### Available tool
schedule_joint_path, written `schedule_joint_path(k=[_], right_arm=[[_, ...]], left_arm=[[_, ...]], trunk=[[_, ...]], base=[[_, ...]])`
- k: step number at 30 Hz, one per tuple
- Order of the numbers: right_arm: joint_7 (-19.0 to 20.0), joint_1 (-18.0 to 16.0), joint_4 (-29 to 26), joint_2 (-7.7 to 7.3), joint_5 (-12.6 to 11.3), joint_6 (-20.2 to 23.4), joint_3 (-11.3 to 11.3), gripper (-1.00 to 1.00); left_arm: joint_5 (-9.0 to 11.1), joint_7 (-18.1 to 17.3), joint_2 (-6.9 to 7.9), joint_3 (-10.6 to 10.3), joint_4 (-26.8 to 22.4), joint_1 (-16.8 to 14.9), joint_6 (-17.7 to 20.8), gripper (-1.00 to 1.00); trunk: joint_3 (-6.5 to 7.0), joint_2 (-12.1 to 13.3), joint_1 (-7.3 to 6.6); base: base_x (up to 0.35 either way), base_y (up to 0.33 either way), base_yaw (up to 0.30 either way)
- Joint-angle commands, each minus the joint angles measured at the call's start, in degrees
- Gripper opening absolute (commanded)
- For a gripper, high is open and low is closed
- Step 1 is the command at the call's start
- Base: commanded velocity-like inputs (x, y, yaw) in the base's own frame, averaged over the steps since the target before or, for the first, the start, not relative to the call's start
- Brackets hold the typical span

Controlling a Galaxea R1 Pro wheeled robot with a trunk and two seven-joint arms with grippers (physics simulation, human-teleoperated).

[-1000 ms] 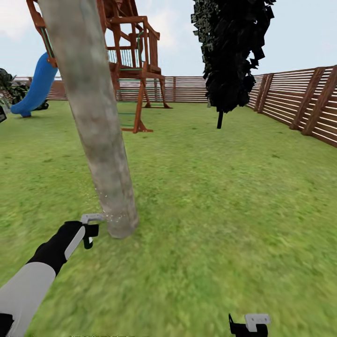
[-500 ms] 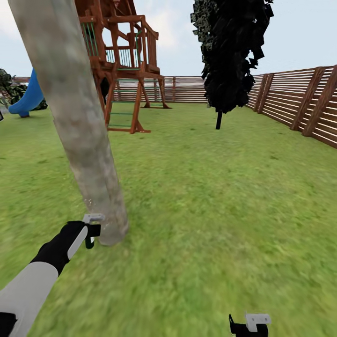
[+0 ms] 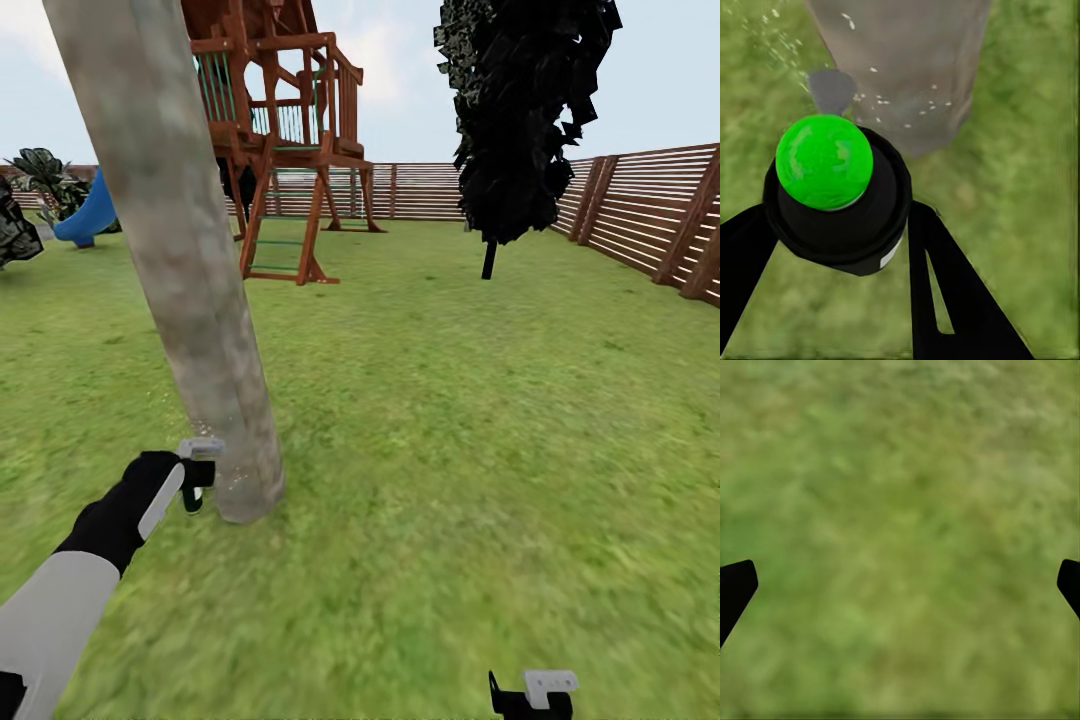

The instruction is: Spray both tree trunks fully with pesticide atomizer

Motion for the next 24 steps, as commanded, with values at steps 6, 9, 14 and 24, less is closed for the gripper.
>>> schedule_joint_path(k=[6,9,14,24], right_arm=[[0.1,0.0,0.0,0.0,0.0,0.0,0.0,1.0],[0.1,0.0,0.0,0.0,0.0,0.0,0.0,1.0],[0.1,0.0,0.0,0.0,0.0,0.0,0.0,1.0],[0.1,0.0,0.0,0.09,0.0,0.0,0.0,1.0]], left_arm=[[-0.1,0.0,0.04,0.0,-0.7,0.8,2.2,-1.0],[-0.1,0.2,-0.1,0.0,-0.4,0.8,2.2,-1.0],[-0.1,0.2,-0.06,0.1,-0.3,0.8,2.1,-1.0],[0.0,0.2,0.8,1.8,3.5,0.9,-2.6,-1.0]], trunk=[[0.0,0.0,0.0],[0.0,0.0,0.0],[0.0,0.0,0.0],[0.0,0.0,0.0]], base=[[-0.001,-0.065,0.0],[0.0,-0.253,0.0],[0.0,-0.269,0.0],[0.0,-0.27,0.195]])
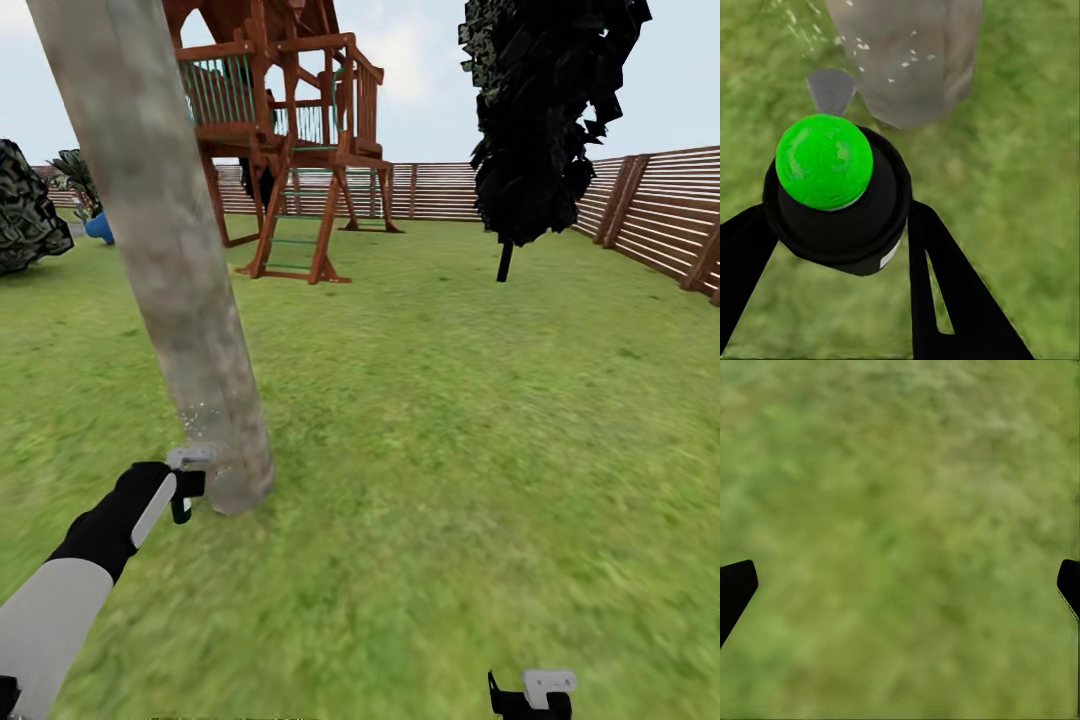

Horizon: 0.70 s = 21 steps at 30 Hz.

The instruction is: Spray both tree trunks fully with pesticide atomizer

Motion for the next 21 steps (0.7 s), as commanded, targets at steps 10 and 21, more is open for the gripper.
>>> schedule_joint_path(k=[10,21], right_arm=[[0.0,0.0,0.0,0.0,0.0,0.0,0.0,1.0],[0.0,0.0,0.0,0.04,0.0,0.0,0.0,1.0]], left_arm=[[0.4,-0.3,-2.06,0.8,3.9,-0.1,-0.7,-1.0],[0.4,-0.1,0.15,0.8,7.1,1.4,-2.8,-1.0]], trunk=[[0.01,0.0,0.0],[0.01,0.0,0.0]], base=[[0.149,-0.238,0.039],[0.111,-0.061,0.243]])
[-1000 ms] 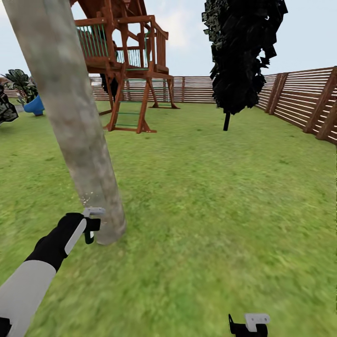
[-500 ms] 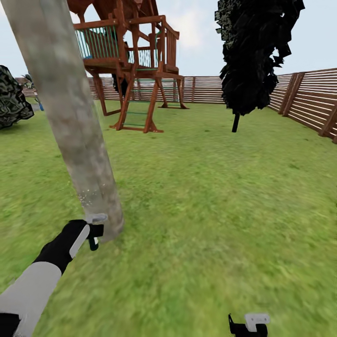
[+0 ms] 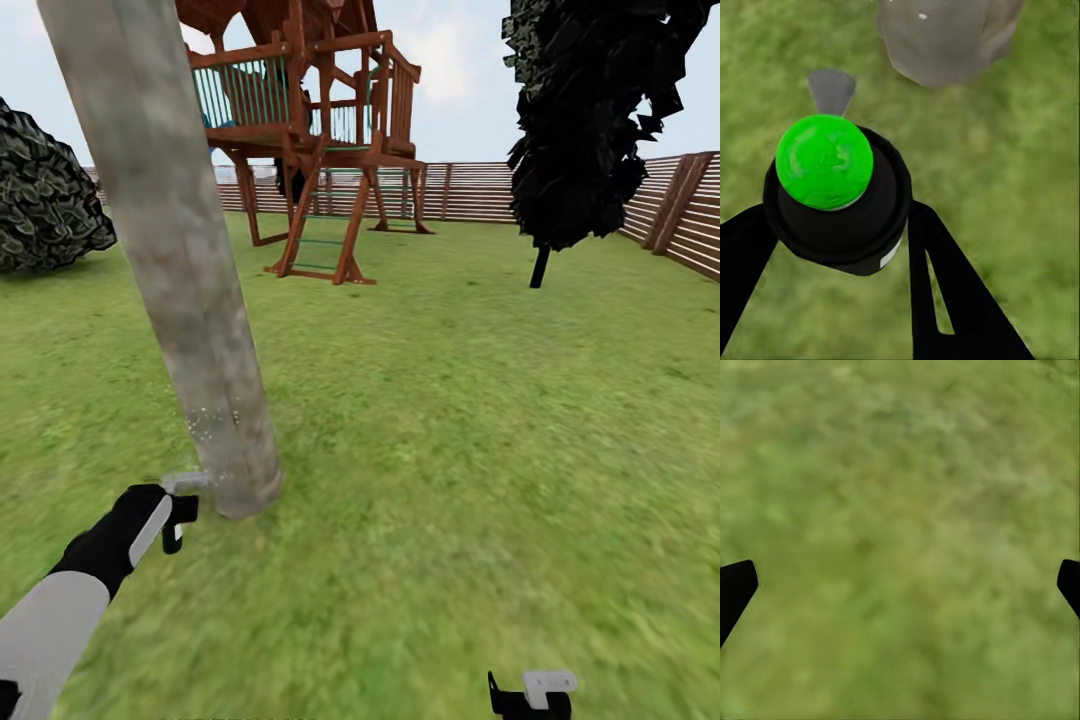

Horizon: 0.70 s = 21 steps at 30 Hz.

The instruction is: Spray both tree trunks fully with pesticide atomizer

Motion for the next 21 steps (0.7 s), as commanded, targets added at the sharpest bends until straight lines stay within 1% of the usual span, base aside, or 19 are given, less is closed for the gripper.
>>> schedule_joint_path(k=[1,3,4,5,9,11,12,13,15,16,17,18,20,21], right_arm=[[0.0,0.0,0.0,-0.02,0.0,0.0,0.0,1.0],[0.0,0.0,0.0,-0.08,0.0,0.0,-0.1,1.0],[0.0,0.0,0.1,-0.12,0.0,0.0,-0.1,1.0],[0.0,0.0,0.1,-0.12,0.0,0.0,-0.1,1.0],[0.0,0.0,0.1,-0.13,0.0,0.0,-0.1,1.0],[0.0,0.0,0.1,-0.13,0.0,0.0,-0.1,1.0],[0.0,0.0,0.1,-0.13,0.0,0.0,-0.1,1.0],[0.0,0.0,0.1,-0.13,0.0,0.0,-0.1,1.0],[0.0,0.0,0.1,-0.13,0.0,0.0,-0.1,1.0],[0.0,0.0,0.1,-0.13,0.0,0.0,-0.1,1.0],[0.0,0.0,0.1,-0.13,0.0,0.0,-0.1,1.0],[0.0,0.0,0.1,-0.13,0.0,0.0,-0.1,1.0],[0.0,0.0,0.0,-0.05,0.0,0.0,0.0,1.0],[0.0,0.0,0.1,-0.05,0.0,0.0,0.0,1.0]], left_arm=[[0.5,0.0,0.33,-0.1,0.9,0.3,-2.1,-1.0],[0.5,-0.1,0.37,-0.3,2.9,0.8,-4.7,-1.0],[0.7,-0.4,-0.09,-0.3,3.9,1.0,-5.6,-1.0],[0.8,-0.6,-0.36,-0.3,4.1,1.1,-5.7,-1.0],[0.9,-0.7,-2.42,-0.3,3.6,1.0,-5.7,-1.0],[0.9,-0.7,-2.69,-0.2,3.6,1.0,-5.7,-1.0],[1.0,-0.7,-2.65,-0.2,3.6,1.0,-5.7,-1.0],[0.8,-0.7,-2.27,-0.1,3.9,1.1,-5.6,-1.0],[0.7,-0.7,0.4,-0.1,4.6,1.6,-5.7,-1.0],[0.7,-0.7,0.84,-0.3,4.7,2.0,-5.7,-1.0],[0.8,-0.7,0.68,-0.3,4.7,2.2,-5.8,-1.0],[0.8,-0.7,-0.45,-0.5,4.7,2.3,-5.8,-1.0],[0.9,-0.8,-4.59,-0.7,4.6,2.1,-5.3,-1.0],[0.9,-1.0,-5.5,-0.8,4.6,2.0,-5.1,-1.0]], trunk=[[0.0,0.0,0.0],[0.0,0.0,0.0],[0.0,0.0,0.0],[0.0,0.0,0.0],[0.0,0.0,0.0],[0.0,0.0,0.0],[0.0,0.0,0.0],[0.0,0.0,0.0],[0.0,0.0,0.0],[0.0,0.0,0.0],[0.0,0.0,0.0],[0.0,0.0,0.0],[0.0,0.0,0.0],[0.0,0.0,0.0]], base=[[0.0,0.0,0.035],[0.047,0.0,0.014],[0.283,0.0,0.002],[0.316,0.0,0.001],[0.335,0.0,0.0],[0.338,0.0,0.0],[0.335,0.0,0.0],[0.238,0.0,0.0],[0.055,0.0,0.0],[0.013,0.0,0.0],[0.007,0.0,0.0],[0.003,0.0,0.0],[0.0,0.0,0.038],[0.0,0.0,0.152]])
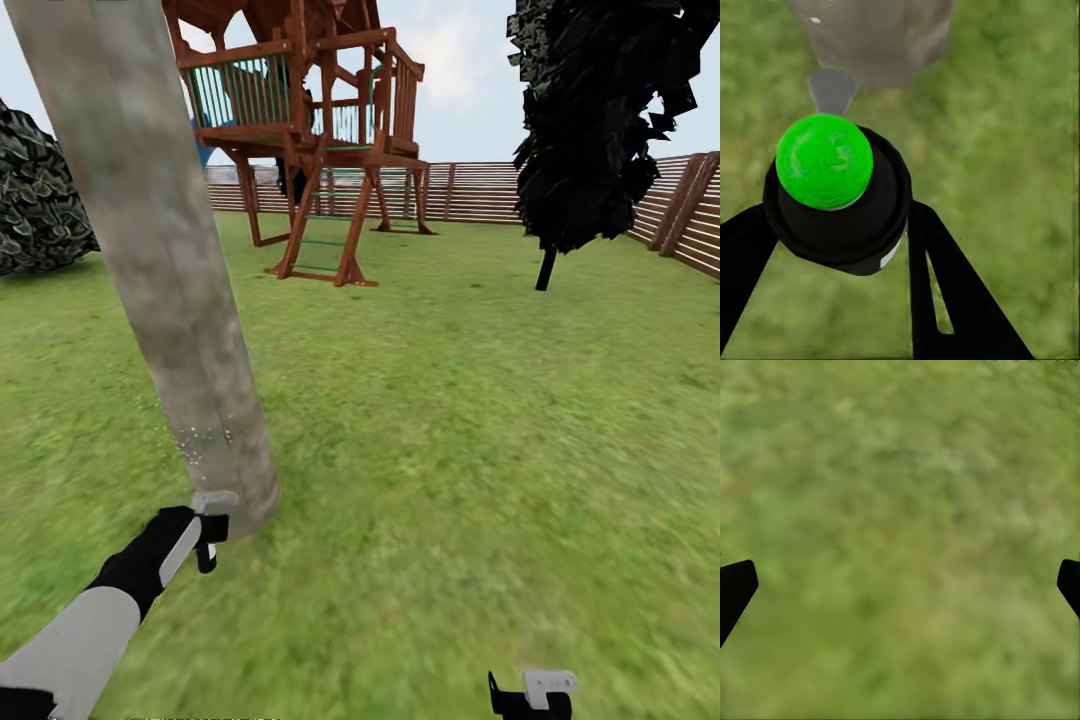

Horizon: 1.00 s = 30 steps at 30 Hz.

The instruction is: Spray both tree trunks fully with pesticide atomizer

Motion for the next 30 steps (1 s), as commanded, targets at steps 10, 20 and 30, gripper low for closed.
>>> schedule_joint_path(k=[10,20,30], right_arm=[[0.0,0.0,0.0,0.01,0.0,0.0,0.0,1.0],[0.0,0.0,0.0,0.14,0.0,0.0,0.0,1.0],[-0.1,0.0,0.0,0.01,0.0,0.0,-0.1,1.0]], left_arm=[[-1.5,-9.2,6.2,-0.6,0.1,0.2,-0.7,-1.0],[-3.9,-9.2,5.05,-0.7,0.2,3.5,-7.2,-1.0],[-7.4,-8.7,2.05,-1.4,-0.2,3.6,-7.6,-1.0]], trunk=[[0.0,0.0,0.0],[0.0,0.0,0.0],[0.0,0.0,0.0]], base=[[0.027,-0.016,0.183],[0.163,-0.201,0.146],[0.09,-0.235,0.005]])
